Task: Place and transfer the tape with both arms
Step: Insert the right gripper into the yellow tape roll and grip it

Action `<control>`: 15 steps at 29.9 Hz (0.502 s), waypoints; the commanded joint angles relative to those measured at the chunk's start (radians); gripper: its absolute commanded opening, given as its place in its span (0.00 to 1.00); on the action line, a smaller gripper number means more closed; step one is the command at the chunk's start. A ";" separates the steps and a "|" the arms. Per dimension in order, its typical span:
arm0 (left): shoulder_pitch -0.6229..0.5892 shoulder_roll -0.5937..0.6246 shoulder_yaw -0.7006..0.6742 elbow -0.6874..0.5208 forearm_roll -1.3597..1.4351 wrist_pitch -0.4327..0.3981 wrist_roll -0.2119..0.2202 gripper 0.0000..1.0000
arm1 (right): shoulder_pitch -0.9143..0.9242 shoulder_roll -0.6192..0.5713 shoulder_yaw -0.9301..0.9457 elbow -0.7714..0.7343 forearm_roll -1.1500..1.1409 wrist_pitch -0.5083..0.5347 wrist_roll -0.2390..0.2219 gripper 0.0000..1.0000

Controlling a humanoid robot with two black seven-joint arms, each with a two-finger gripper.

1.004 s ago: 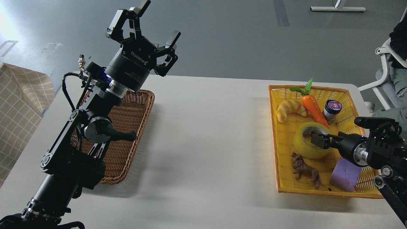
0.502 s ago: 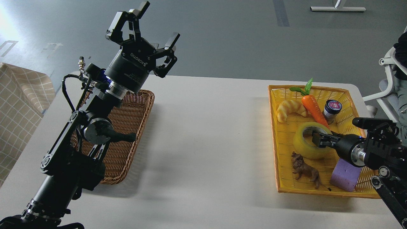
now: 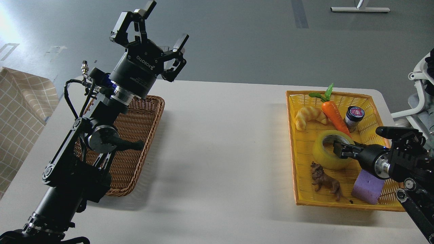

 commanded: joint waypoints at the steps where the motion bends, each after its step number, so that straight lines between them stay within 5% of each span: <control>1: 0.001 0.000 0.000 0.000 0.000 -0.001 0.000 0.98 | 0.000 0.004 0.003 -0.001 0.000 -0.002 0.000 0.53; 15: 0.009 0.006 0.000 0.000 0.000 -0.004 0.000 0.98 | 0.000 0.002 0.003 -0.001 0.000 -0.001 0.001 0.45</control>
